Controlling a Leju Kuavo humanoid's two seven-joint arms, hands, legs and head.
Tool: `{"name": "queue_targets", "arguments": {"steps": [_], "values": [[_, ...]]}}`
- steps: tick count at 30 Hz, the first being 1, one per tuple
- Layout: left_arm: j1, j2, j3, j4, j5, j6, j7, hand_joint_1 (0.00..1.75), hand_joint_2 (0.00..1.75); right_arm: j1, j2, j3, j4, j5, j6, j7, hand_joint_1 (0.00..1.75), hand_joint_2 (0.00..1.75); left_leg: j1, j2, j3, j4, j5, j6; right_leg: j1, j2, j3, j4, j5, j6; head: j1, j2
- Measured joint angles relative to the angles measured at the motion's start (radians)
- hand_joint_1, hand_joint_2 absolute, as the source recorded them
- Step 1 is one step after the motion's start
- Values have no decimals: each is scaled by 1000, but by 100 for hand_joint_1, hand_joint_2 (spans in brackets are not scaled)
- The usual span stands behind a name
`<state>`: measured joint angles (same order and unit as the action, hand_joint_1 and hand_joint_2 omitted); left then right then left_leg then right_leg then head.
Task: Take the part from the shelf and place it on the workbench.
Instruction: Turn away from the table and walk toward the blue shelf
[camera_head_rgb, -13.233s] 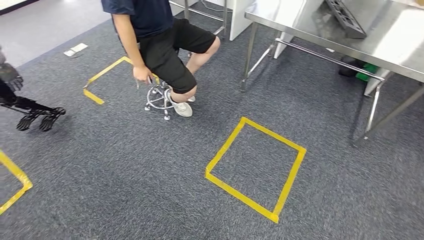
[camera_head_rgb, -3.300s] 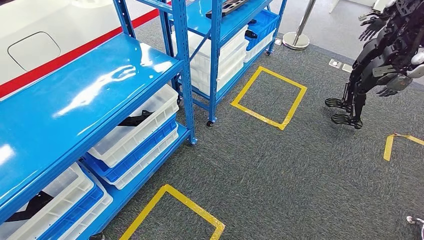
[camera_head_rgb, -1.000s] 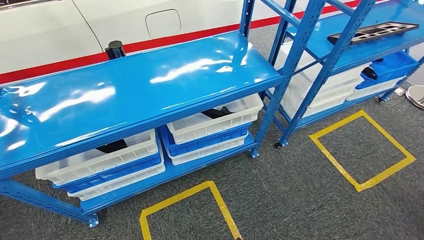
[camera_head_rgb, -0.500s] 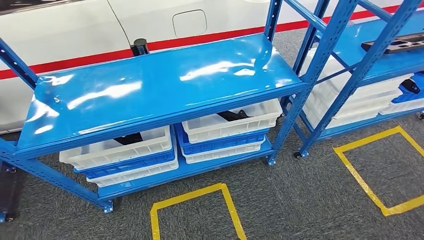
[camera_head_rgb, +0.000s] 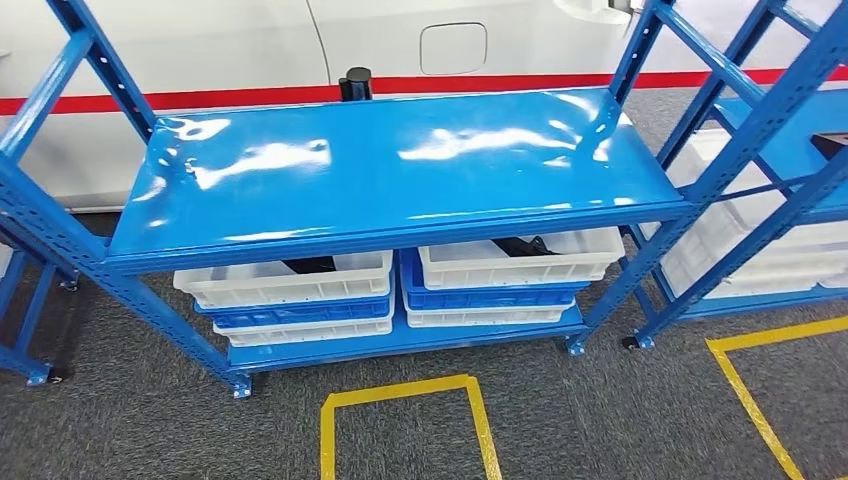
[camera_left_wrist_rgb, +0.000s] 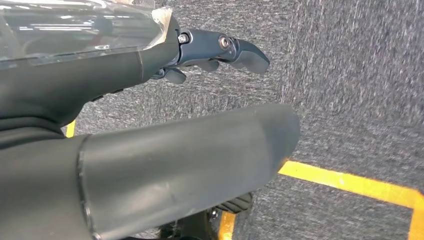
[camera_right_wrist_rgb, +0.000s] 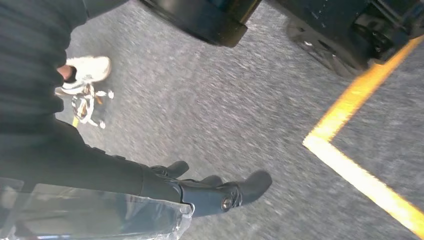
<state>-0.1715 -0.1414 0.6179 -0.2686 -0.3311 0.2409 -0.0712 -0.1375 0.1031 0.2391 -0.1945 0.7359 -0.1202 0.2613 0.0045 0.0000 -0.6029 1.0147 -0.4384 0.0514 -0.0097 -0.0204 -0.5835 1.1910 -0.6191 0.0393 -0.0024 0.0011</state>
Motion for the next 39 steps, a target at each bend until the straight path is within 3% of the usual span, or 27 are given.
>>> {"name": "queue_targets", "arguments": {"steps": [1, 2, 3, 5, 7, 9, 11, 13, 16, 20, 24, 26, 29, 32, 34, 36, 37, 39], "values": [[0, -1, 0, 0, 0, 1, 1, 0, 0, -3, 0, -1, 0, 0, 0, 0, 0, 175, -1, -11, -1, 0, 0, 1, 0, 6, -34, 65, -20, -1, 0, 0], [1, -2, 0, 0, 0, 1, 2, 0, 0, -5, 0, -1, 0, 0, 0, 0, 0, 131, -1, -20, -1, 0, 0, 2, 0, 9, -56, 104, -26, 2, 0, 0], [2, -2, 1, 0, 0, 1, 3, 0, 0, -7, 0, -2, 0, 1, 0, 0, 0, 87, -1, -30, 0, 1, 1, 2, -1, 9, -59, 103, -16, 9, 0, 0], [2, -3, 2, 0, -1, 1, 4, 0, 0, -7, -2, -4, 0, 6, -3, 0, 0, 0, -1, -47, 4, 1, 1, 0, -4, 13, -9, -16, 47, 26, 0, 0], [3, -4, 6, 0, -2, 1, 6, 0, 0, -1, -4, -6, 0, 9, -7, 0, 0, 0, -4, -58, 4, 4, -1, -6, -6, 21, 41, -143, 98, 27, 0, 0], [3, -3, 8, -1, -2, 1, 9, 0, 0, 6, -4, -9, 1, 9, -8, -2, 0, 0, -9, -59, 0, 7, -3, -6, -6, 27, 51, -180, 111, 14, -1, 0], [4, -2, 9, -1, -4, 0, 12, 0, 0, 11, -4, -12, 1, 10, -9, -3, 0, 0, -10, -56, -1, 6, -2, 1, -5, 28, 53, -182, 116, 7, -2, 0], [3, -2, 9, -1, -7, 0, 12, 0, 0, 16, -5, -16, 1, 10, -11, -3, 0, 0, -8, -55, 1, 2, 1, 1, -2, 29, 53, -182, 117, 5, -2, 0], [3, -3, 9, -1, -9, -1, 12, 0, 0, 19, -5, -22, 1, 9, -12, -4, 0, 0, -6, -55, 4, -3, 3, -4, 0, 29, 53, -182, 116, 0, -2, 0], [3, -3, 10, -1, -9, -5, 9, 0, 0, 20, -6, -25, 1, 9, -14, -5, 0, 0, -4, -54, 5, -7, 4, -21, 1, 29, 52, -181, 115, -2, -2, 0], [3, -3, 12, -1, -8, -8, 5, 0, 0, 23, -6, -27, 1, 10, -16, -5, 0, 0, -4, -54, 5, -7, 3, -26, 2, 29, 52, -181, 115, -3, -2, 0], [3, -3, 14, -1, -7, -8, 4, 0, 0, 23, -6, -30, 1, 10, -16, -5, 0, 0, -6, -54, 4, -5, 1, -25, -2, 29, 51, -183, 115, -3, -2, 0], [3, -2, 17, -2, -2, -9, 3, 0, 0, 23, -4, -33, 1, 13, -18, -6, 0, 0, -11, -55, 4, -4, -2, -11, -8, 29, 55, -191, 117, 2, -2, 0], [3, -5, 21, -3, 1, -15, 1, 0, 0, 23, -3, -34, 1, 16, -21, -7, 0, 0, -1, -50, 22, -36, 15, 1, -2, 27, 36, -143, 91, 1, -1, 0], [4, -8, 23, -3, 2, -20, 0, 0, 0, 24, -4, -35, 1, 17, -23, -7, 0, 0, 4, -46, 27, -45, 20, 4, -4, 27, -21, -23, 34, -4, 1, 0], [5, -10, 24, -3, 3, -22, 0, 0, 0, 27, -5, -35, 1, 18, -24, -7, 0, 0, 6, -44, 24, -45, 21, 2, -11, 27, -75, 84, -3, 2, 1, 0], [6, -11, 25, -3, 3, -23, 0, 0, 0, 28, -6, -36, 1, 19, -24, -7, 0, 0, 8, -44, 24, -44, 21, -1, -15, 27, -79, 89, 1, 12, 1, 0], [7, -12, 26, -3, 3, -25, -1, 0, 0, 30, -9, -38, 1, 22, -24, -7, 0, 0, 15, -46, 22, -37, 18, -13, -25, 27, -22, -24, 53, 41, 1, 0]]}}
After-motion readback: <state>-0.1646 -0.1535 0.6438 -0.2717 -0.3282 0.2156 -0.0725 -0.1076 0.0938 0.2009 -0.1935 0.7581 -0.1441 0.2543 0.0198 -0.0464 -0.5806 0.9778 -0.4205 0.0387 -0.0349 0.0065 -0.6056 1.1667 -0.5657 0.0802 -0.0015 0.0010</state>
